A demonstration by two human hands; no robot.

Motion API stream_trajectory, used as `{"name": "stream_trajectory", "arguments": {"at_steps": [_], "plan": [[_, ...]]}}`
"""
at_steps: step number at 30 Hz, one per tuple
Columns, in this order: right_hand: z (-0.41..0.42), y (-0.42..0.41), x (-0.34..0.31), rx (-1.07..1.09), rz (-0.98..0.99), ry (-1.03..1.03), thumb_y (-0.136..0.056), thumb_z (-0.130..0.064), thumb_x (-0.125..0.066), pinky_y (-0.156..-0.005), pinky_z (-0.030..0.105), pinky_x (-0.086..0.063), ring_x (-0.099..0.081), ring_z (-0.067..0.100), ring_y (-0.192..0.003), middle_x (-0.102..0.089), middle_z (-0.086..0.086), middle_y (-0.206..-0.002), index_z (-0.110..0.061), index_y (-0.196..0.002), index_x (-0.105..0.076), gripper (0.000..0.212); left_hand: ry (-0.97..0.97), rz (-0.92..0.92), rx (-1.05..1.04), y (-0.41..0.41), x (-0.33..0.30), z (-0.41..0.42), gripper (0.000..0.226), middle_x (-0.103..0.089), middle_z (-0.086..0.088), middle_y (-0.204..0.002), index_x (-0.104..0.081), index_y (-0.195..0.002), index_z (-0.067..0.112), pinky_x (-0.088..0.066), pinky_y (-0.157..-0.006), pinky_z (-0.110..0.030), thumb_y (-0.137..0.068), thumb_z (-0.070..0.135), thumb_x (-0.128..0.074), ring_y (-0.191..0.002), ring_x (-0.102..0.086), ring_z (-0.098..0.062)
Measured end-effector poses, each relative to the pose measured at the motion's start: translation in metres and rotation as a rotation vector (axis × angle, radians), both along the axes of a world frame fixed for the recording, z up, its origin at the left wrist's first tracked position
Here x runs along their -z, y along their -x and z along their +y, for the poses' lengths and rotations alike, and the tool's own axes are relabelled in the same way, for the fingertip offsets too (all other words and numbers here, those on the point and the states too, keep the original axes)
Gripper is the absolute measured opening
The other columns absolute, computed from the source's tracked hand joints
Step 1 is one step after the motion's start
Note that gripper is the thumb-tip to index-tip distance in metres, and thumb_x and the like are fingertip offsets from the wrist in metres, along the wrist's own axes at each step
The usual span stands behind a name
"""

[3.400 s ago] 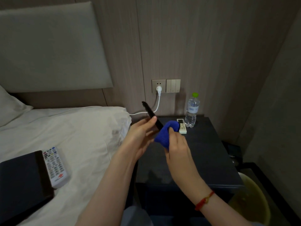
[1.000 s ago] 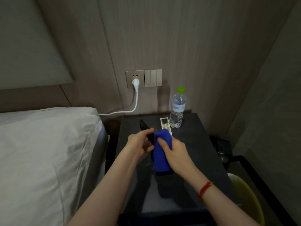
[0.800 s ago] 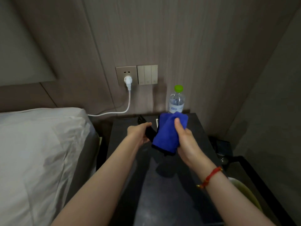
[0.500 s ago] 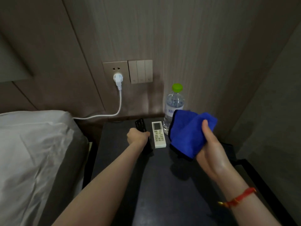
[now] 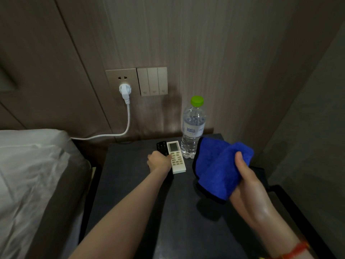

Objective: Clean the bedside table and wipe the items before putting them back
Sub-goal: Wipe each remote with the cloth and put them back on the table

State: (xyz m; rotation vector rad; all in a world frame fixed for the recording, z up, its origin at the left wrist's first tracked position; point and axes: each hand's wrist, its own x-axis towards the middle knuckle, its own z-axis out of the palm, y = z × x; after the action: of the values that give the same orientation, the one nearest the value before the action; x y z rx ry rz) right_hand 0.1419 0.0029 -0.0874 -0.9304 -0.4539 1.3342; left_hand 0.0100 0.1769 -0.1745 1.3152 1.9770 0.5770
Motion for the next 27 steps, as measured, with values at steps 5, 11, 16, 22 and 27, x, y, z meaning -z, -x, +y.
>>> {"name": "stream_trajectory", "arguments": {"at_steps": [5,11,16,22,27], "plan": [[-0.005,0.001,-0.002,-0.003,0.036,0.013,-0.077,-0.044,-0.051,-0.085,0.033,-0.047,-0.066,0.01,-0.102,-0.07,-0.005,-0.11,-0.022,-0.113,-0.059,0.043,0.02,-0.018,0.006,0.001,-0.005,-0.002,0.046,-0.05,-0.022,-0.129,-0.058,-0.116,-0.004,-0.043,-0.097,-0.041,-0.09,0.033,-0.055,-0.119,-0.048,-0.036],[-0.012,0.009,-0.016,-0.031,0.091,0.046,-0.075,-0.044,-0.051,-0.082,0.034,-0.048,-0.066,0.012,-0.1,-0.069,-0.002,-0.109,-0.023,-0.115,-0.057,0.046,-0.037,-0.096,-0.013,0.012,-0.035,-0.022,0.036,-0.051,-0.024,-0.13,-0.055,-0.12,-0.004,-0.04,-0.099,-0.04,-0.094,0.019,-0.044,-0.121,-0.046,-0.037],[-0.019,0.037,-0.036,-0.081,0.166,-0.007,-0.076,-0.045,-0.05,-0.078,0.034,-0.047,-0.069,0.011,-0.093,-0.074,-0.003,-0.098,-0.022,-0.104,-0.062,0.038,-0.284,-0.273,-0.014,0.034,-0.088,-0.075,0.033,-0.061,-0.017,-0.121,-0.057,-0.121,0.002,-0.044,-0.094,-0.032,-0.092,0.006,-0.043,-0.111,-0.056,-0.028],[-0.036,0.077,-0.066,-0.171,0.26,-0.065,-0.077,-0.047,-0.052,-0.074,0.032,-0.057,-0.068,0.017,-0.099,-0.071,0.003,-0.108,-0.02,-0.117,-0.058,0.049,-0.554,-0.307,0.088,0.083,-0.142,-0.156,0.022,-0.063,0.002,-0.097,-0.064,-0.107,0.011,-0.037,-0.062,-0.007,-0.093,0.009,-0.048,-0.082,-0.055,-0.003],[-0.056,0.132,-0.09,-0.29,0.314,-0.054,-0.079,-0.043,-0.053,-0.073,0.038,-0.054,-0.069,0.024,-0.095,-0.071,0.009,-0.107,-0.017,-0.105,-0.067,0.04,-0.594,-0.387,0.041,0.143,-0.171,-0.208,0.022,-0.066,0.002,-0.095,-0.064,-0.101,0.013,-0.048,-0.075,-0.018,-0.092,0.005,-0.046,-0.089,-0.061,-0.009]]}}
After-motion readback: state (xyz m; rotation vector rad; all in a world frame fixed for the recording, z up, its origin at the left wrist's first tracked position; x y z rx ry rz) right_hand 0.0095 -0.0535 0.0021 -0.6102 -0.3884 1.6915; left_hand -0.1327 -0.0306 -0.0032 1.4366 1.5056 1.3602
